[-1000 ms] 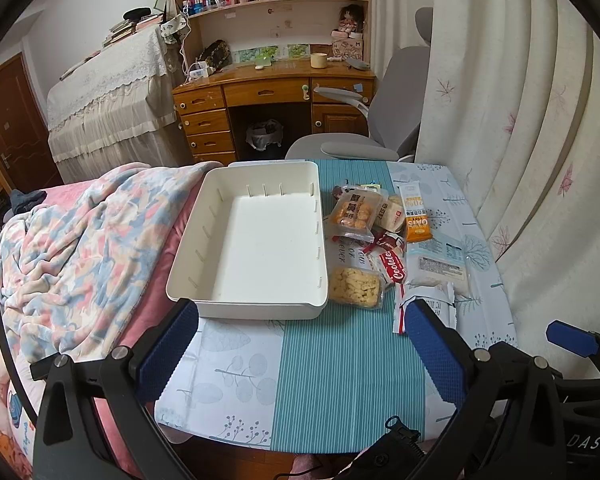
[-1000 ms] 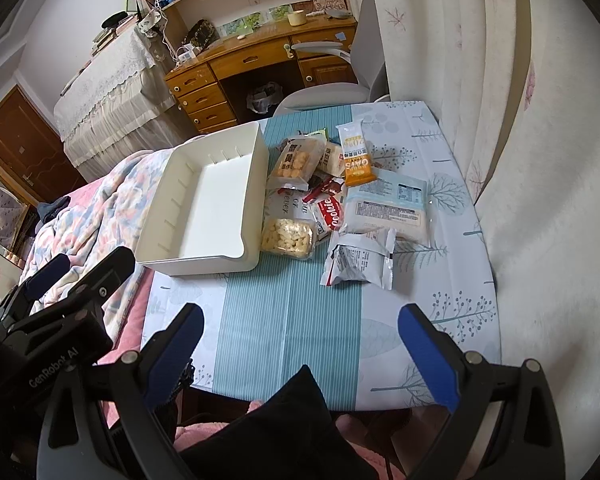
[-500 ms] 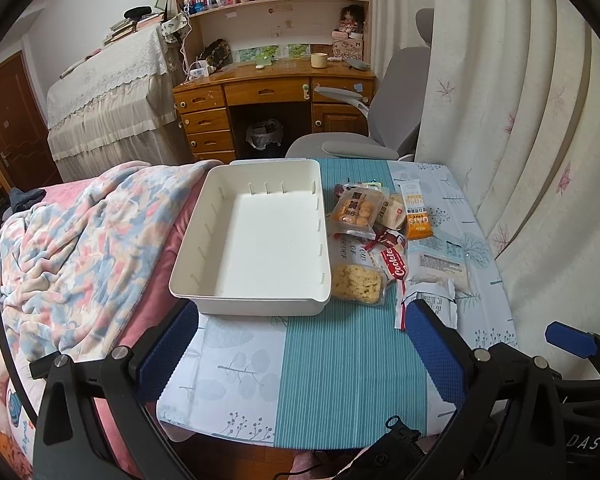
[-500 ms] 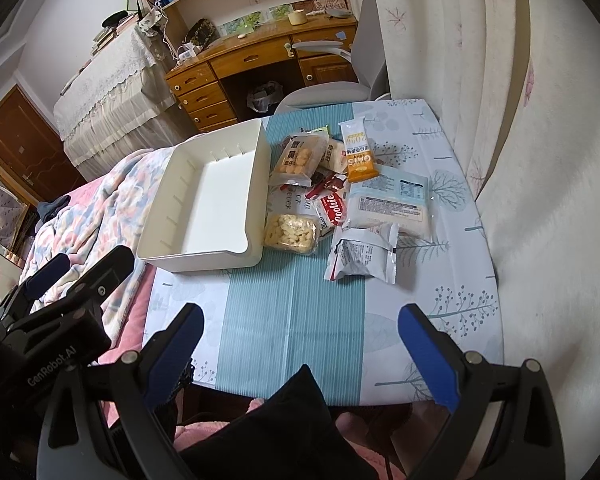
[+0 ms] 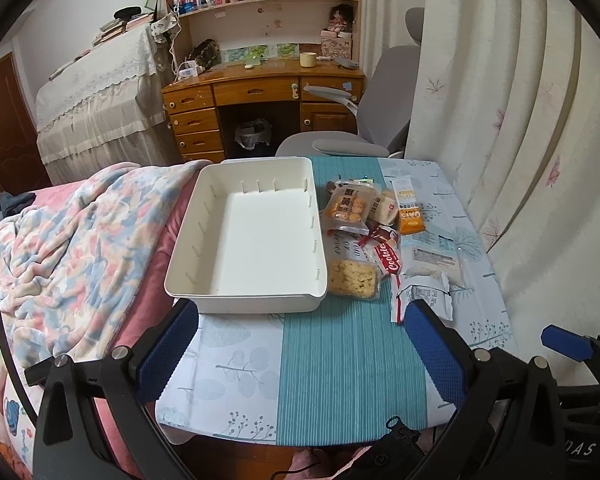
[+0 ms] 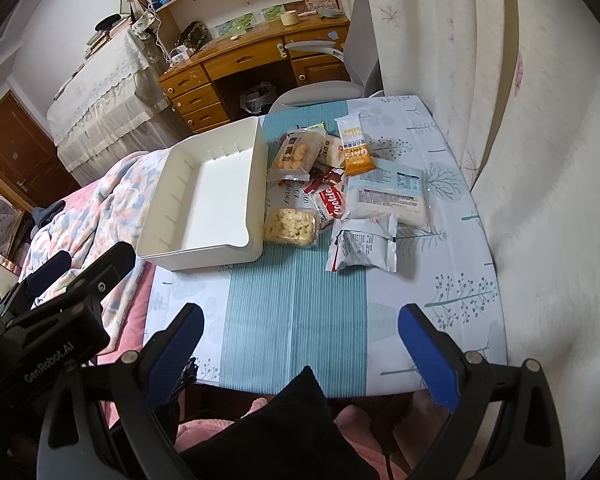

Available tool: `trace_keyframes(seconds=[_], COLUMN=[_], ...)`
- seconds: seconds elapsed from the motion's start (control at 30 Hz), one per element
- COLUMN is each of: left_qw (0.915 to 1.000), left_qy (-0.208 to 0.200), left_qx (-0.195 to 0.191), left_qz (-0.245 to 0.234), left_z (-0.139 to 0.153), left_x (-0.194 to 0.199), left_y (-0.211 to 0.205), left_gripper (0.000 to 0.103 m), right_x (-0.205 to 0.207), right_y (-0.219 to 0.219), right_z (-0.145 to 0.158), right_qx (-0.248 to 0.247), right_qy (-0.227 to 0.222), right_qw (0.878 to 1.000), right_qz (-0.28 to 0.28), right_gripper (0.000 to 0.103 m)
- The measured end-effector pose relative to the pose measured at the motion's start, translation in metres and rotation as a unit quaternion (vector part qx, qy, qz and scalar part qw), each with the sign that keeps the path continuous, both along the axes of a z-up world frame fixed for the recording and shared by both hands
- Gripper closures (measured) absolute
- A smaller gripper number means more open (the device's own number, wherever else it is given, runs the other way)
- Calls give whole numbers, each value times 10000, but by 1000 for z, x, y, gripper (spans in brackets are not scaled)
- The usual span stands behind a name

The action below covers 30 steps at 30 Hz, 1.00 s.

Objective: Organize snacks

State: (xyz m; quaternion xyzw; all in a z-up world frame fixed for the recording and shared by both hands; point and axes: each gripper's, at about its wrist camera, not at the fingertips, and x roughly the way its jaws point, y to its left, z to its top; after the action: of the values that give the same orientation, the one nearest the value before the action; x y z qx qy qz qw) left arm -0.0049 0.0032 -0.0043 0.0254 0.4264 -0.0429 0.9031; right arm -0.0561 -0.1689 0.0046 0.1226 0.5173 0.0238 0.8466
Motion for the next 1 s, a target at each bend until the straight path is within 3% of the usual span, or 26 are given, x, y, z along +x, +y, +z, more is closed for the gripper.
trace_keyframes(seconds=[0.57,0.77,1.0], left_qw=[9969,9962,9931], left_qy=[305,440,901], left_qx=[-203,-267,-320], left_qz=[-689,-702,-671], left_z=[-13,-17,-35], left_x=[-8,-3,15], left_y=[2,-11,-43], left_gripper=[0,0,0], right_x=[-33,-38,-21], right_y=[4,-8,-39], right_z=[9,15,19], right_qx=[-107,-510,-769], right_qy=[-436,-801,-1163], right_qw=[9981,9941,9896], right_qz=[-427,-517,-351], right_gripper=[4,4,5])
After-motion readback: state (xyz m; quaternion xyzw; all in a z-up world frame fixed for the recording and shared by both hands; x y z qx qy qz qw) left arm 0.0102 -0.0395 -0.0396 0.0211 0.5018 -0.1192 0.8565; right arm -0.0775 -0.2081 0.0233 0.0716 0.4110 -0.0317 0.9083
